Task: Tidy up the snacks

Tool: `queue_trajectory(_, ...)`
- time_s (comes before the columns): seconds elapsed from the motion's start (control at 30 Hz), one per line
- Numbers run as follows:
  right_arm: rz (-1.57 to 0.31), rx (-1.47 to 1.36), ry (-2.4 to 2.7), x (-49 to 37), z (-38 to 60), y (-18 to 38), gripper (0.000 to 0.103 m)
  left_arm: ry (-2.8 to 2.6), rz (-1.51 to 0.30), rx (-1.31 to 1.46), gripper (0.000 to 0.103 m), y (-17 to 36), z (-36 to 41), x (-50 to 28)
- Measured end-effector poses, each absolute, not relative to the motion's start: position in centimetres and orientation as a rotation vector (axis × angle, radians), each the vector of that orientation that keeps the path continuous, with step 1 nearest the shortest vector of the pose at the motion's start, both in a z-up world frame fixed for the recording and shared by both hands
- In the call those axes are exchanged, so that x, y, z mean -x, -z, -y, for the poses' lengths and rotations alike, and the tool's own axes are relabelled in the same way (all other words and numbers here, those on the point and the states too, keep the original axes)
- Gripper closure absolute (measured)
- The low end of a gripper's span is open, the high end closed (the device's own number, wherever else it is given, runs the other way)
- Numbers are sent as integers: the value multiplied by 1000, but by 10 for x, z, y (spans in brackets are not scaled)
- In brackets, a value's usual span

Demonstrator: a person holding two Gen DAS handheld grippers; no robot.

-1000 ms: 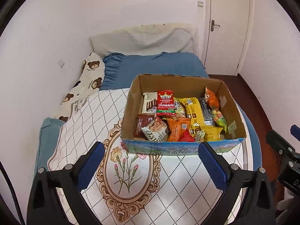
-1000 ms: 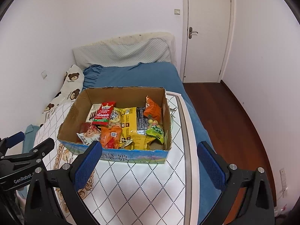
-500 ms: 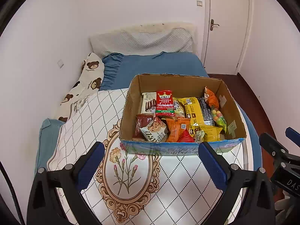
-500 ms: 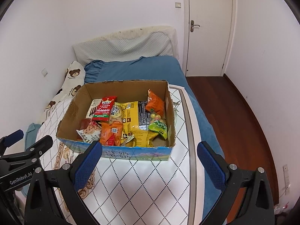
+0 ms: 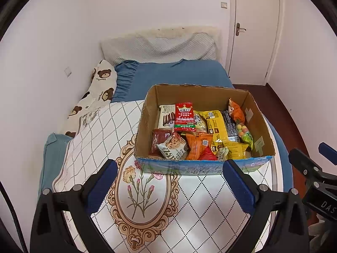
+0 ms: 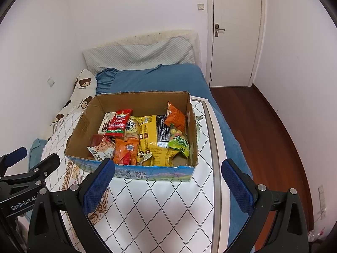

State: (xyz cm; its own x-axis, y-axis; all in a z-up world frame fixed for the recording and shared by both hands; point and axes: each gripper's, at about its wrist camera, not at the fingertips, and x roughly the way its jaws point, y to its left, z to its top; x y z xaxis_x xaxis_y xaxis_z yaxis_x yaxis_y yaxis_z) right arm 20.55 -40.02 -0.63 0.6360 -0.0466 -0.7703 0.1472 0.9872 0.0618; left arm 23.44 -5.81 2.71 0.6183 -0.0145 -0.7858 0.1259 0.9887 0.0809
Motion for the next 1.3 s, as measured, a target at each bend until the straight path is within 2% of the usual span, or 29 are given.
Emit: queue_trajectory(1.3,-876,-123,92,-207,403,5,0,73,-888,-128,1,-34,57,-231)
